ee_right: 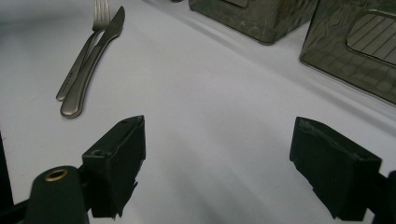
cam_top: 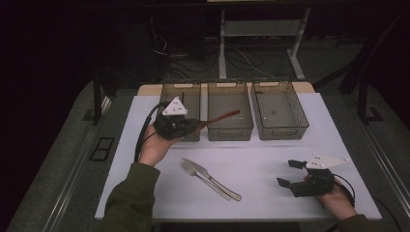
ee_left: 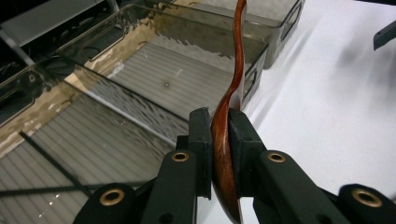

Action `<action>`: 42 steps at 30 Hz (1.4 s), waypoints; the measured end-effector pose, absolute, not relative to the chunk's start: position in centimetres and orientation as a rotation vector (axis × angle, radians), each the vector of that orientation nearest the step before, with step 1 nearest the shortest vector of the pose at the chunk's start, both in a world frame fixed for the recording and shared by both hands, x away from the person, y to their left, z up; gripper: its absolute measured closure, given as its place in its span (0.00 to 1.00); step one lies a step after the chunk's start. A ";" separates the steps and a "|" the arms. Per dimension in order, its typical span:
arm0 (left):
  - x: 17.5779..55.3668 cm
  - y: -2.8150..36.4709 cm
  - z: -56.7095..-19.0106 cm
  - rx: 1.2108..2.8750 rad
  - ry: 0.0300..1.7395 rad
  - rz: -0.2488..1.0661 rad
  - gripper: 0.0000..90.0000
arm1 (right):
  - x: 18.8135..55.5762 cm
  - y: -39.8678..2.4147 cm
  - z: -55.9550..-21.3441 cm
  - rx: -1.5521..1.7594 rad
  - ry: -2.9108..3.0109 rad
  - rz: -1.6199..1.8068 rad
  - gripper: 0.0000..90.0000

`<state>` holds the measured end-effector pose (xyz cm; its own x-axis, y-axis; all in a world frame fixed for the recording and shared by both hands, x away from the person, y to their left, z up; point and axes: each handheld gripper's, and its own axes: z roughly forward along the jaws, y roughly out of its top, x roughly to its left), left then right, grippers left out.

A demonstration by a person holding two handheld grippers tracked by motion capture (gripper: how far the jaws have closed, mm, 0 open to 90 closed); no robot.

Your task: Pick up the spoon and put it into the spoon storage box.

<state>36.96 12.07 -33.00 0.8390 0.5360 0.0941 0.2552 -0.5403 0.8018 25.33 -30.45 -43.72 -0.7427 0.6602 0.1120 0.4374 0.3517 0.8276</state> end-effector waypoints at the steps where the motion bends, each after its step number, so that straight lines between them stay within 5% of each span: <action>1: 37.2 11.8 -32.9 2.161 0.577 0.425 0.89 | 25.3 -30.5 -43.7 0.987 2.371 1.341 0.20; 17: 40.7 7.8 -32.8 2.173 0.595 0.446 0.89 | 25.2 -30.7 -43.6 0.999 2.354 1.346 0.20; 42: 45.6 4.6 -36.4 2.193 0.853 0.503 0.89 | 25.1 -31.0 -43.5 1.000 2.343 1.357 0.20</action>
